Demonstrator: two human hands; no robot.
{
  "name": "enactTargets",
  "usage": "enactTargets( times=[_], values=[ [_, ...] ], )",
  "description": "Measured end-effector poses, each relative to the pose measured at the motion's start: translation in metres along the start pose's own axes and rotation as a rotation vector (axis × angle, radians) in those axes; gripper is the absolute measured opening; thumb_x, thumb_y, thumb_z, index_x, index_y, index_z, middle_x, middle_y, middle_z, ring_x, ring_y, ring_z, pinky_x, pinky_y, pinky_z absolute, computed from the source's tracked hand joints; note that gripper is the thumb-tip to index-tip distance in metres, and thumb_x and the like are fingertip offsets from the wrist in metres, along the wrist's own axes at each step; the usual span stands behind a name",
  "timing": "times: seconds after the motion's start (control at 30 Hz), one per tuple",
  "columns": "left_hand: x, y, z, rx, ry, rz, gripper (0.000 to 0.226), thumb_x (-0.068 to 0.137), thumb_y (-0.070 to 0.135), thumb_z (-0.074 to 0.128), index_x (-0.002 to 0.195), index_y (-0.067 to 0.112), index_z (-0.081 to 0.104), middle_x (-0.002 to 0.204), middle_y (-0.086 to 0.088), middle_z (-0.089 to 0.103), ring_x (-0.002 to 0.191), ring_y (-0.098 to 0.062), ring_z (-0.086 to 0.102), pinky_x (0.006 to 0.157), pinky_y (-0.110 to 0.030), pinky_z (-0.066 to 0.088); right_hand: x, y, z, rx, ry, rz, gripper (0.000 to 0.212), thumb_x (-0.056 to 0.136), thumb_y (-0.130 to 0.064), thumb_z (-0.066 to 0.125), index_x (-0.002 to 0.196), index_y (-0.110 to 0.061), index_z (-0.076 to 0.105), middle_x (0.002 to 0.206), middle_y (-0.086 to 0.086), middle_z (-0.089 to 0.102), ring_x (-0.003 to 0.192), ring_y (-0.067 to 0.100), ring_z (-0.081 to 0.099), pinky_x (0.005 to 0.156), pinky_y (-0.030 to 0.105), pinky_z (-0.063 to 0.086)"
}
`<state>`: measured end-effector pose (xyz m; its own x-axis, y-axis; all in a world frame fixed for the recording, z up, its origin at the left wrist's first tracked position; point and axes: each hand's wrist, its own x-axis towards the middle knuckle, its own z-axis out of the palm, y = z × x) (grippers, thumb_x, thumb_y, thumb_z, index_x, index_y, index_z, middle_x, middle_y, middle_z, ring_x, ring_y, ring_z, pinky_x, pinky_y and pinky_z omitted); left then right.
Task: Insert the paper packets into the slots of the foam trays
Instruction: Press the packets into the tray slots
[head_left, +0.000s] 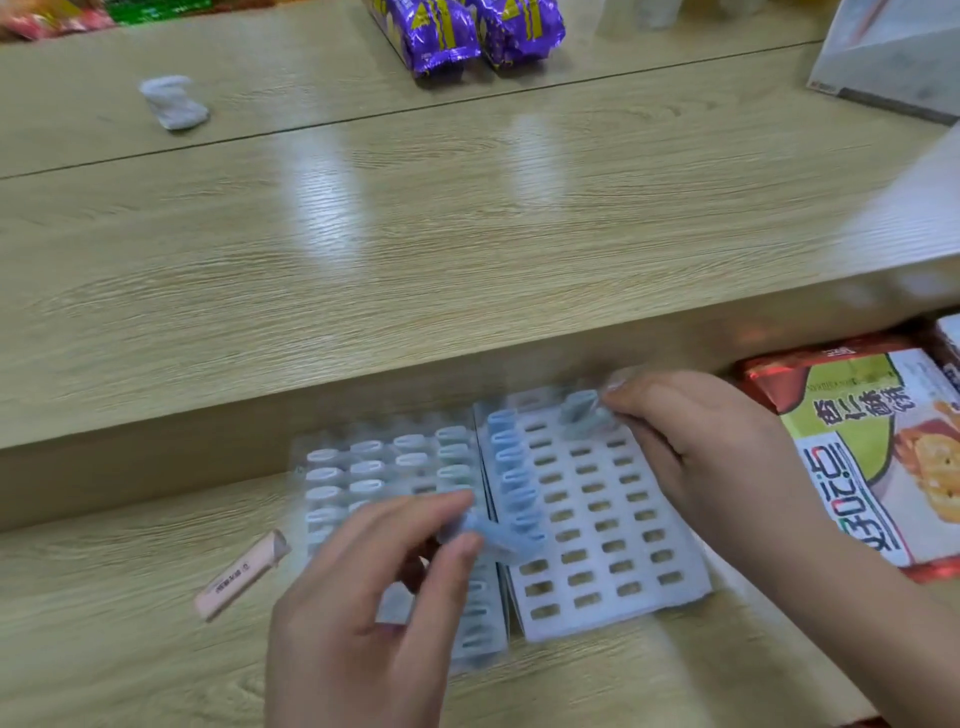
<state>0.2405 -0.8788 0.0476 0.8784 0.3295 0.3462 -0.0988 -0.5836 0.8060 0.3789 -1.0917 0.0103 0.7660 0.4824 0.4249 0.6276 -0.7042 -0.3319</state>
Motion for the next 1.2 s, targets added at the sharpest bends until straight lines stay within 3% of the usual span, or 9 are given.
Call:
enactTargets(
  times=[0.1, 0.2, 0.33, 0.43, 0.57, 0.73, 0.83, 0.93, 1.2],
  values=[
    [-0.012, -0.001, 0.006, 0.118, -0.069, 0.126, 0.015, 0.087, 0.029, 0.068, 0.098, 0.027, 0.077, 0.093, 0.016, 0.069, 0.076, -0.001, 0.063, 0.067, -0.01, 0.046, 0.002, 0.002, -0.002, -0.03, -0.028, -0.054, 0.026, 0.078, 0.004, 0.077, 0.101, -0.009, 0.074, 0.102, 0.005, 0.073, 0.089, 0.03, 0.067, 0.068, 0.038, 0.056],
    [-0.021, -0.006, 0.016, 0.18, -0.101, 0.161, 0.016, 0.088, 0.027, 0.068, 0.098, 0.021, 0.079, 0.093, 0.011, 0.069, 0.078, -0.006, 0.063, 0.069, -0.016, 0.049, 0.002, 0.0, 0.001, -0.088, -0.069, -0.086, 0.032, 0.075, 0.007, 0.078, 0.104, -0.007, 0.075, 0.102, 0.008, 0.071, 0.086, 0.032, 0.064, 0.052, 0.042, 0.053],
    [-0.026, -0.014, 0.029, 0.254, -0.09, 0.187, 0.013, 0.089, 0.026, 0.068, 0.096, 0.02, 0.078, 0.091, 0.012, 0.07, 0.075, -0.009, 0.06, 0.07, -0.02, 0.049, 0.003, -0.003, 0.005, -0.128, -0.055, -0.118, 0.031, 0.082, 0.001, 0.068, 0.109, -0.011, 0.076, 0.097, 0.009, 0.069, 0.079, 0.032, 0.061, 0.039, 0.035, 0.046],
    [-0.028, -0.016, 0.034, 0.275, -0.053, 0.193, 0.006, 0.089, 0.025, 0.068, 0.087, 0.021, 0.072, 0.087, 0.014, 0.068, 0.073, -0.007, 0.054, 0.07, -0.016, 0.045, 0.002, -0.005, 0.004, -0.122, -0.052, -0.137, 0.029, 0.091, -0.008, 0.055, 0.111, -0.012, 0.075, 0.096, 0.007, 0.069, 0.076, 0.03, 0.06, 0.041, 0.034, 0.046],
    [-0.029, -0.019, 0.038, 0.313, -0.021, 0.237, 0.014, 0.088, 0.02, 0.072, 0.078, 0.011, 0.075, 0.089, 0.005, 0.073, 0.071, -0.017, 0.061, 0.071, -0.021, 0.048, -0.001, -0.007, 0.001, -0.134, -0.051, -0.118, 0.038, 0.08, 0.004, 0.069, 0.113, -0.012, 0.075, 0.098, 0.007, 0.07, 0.076, 0.03, 0.061, 0.042, 0.033, 0.046],
    [-0.028, -0.022, 0.04, 0.321, 0.026, 0.281, 0.01, 0.083, 0.012, 0.077, 0.075, 0.006, 0.076, 0.086, -0.002, 0.074, 0.068, -0.024, 0.062, 0.071, -0.023, 0.048, 0.0, -0.008, 0.002, -0.126, -0.037, -0.115, 0.037, 0.08, 0.002, 0.066, 0.113, -0.012, 0.075, 0.098, 0.006, 0.07, 0.078, 0.029, 0.061, 0.043, 0.031, 0.046],
    [-0.029, -0.023, 0.041, 0.278, 0.004, 0.3, 0.008, 0.08, 0.008, 0.079, 0.084, 0.011, 0.073, 0.088, -0.003, 0.074, 0.07, -0.024, 0.062, 0.069, -0.026, 0.049, -0.002, -0.006, 0.004, -0.126, -0.04, -0.099, 0.041, 0.077, 0.005, 0.07, 0.114, -0.013, 0.074, 0.1, 0.004, 0.069, 0.079, 0.029, 0.06, 0.046, 0.032, 0.048],
    [-0.03, -0.024, 0.04, 0.277, -0.006, 0.337, 0.029, 0.076, 0.004, 0.082, 0.094, 0.019, 0.065, 0.091, -0.001, 0.074, 0.074, -0.021, 0.062, 0.066, -0.029, 0.051, -0.002, -0.004, 0.006, -0.131, -0.029, -0.088, 0.044, 0.076, 0.006, 0.069, 0.115, -0.014, 0.073, 0.101, 0.004, 0.069, 0.079, 0.027, 0.059, 0.048, 0.034, 0.048],
    [-0.026, -0.024, 0.042, 0.349, -0.049, 0.375, 0.009, 0.075, 0.002, 0.083, 0.08, 0.005, 0.078, 0.089, -0.005, 0.074, 0.073, -0.022, 0.064, 0.061, -0.035, 0.054, -0.001, -0.001, 0.01, -0.071, -0.036, -0.05, 0.037, 0.078, 0.008, 0.063, 0.11, -0.01, 0.071, 0.106, 0.005, 0.067, 0.086, 0.028, 0.056, 0.058, 0.041, 0.052]
  ],
)
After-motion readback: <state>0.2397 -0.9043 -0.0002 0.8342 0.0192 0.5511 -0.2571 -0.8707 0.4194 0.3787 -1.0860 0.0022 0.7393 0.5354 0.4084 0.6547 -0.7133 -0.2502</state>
